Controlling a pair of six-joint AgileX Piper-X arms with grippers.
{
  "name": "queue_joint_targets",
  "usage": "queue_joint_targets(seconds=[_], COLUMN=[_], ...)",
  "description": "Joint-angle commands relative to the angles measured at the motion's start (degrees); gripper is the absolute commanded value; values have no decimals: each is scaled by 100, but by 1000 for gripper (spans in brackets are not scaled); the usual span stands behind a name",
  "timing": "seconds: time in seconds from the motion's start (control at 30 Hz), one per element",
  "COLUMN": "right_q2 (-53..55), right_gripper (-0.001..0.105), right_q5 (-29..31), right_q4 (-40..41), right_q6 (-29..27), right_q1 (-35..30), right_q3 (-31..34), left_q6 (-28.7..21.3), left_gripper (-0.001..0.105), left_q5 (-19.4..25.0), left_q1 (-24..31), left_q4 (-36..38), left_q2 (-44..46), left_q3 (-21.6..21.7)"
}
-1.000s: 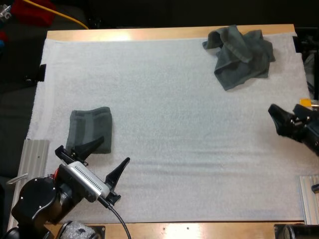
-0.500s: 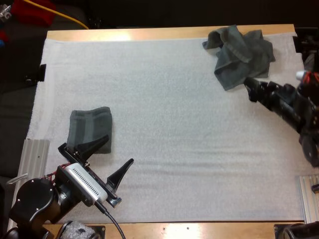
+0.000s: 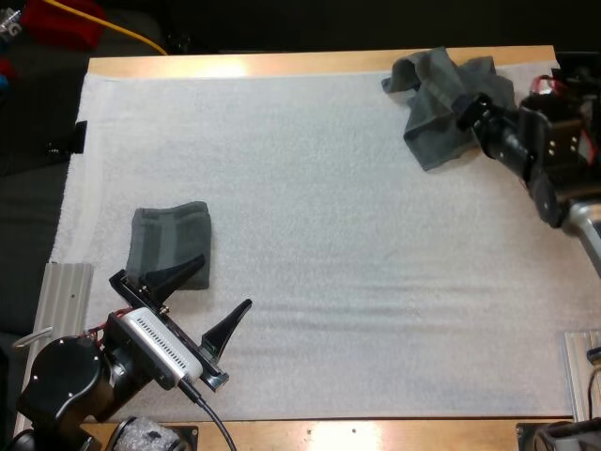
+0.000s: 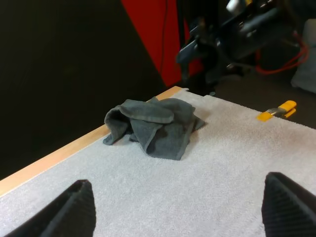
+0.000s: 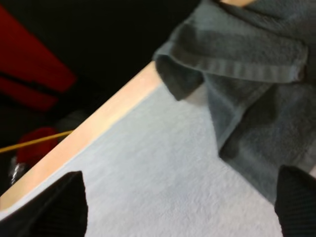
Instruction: Pick towel from pile, fold and stack
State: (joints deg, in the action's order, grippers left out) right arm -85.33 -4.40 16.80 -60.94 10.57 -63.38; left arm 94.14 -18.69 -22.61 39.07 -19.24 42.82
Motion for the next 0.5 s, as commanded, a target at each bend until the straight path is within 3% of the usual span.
queue_joint_targets(seconds=[0.0,0.47], right_q2=[-109,-1748], right_gripper=[75,74], right_q5=[109,342], right_q4=[-34,-307], right_q6=[90,1408], right_q1=[9,-229], right_q3=[-134,-1079], left_q6=[71,70], left_gripper=[67,67], left_q5=[-41,-41], left_q1=[-35,-35], left_q4=[-80,-67], left_q2=[-15,-15], left_q3=[37,37])
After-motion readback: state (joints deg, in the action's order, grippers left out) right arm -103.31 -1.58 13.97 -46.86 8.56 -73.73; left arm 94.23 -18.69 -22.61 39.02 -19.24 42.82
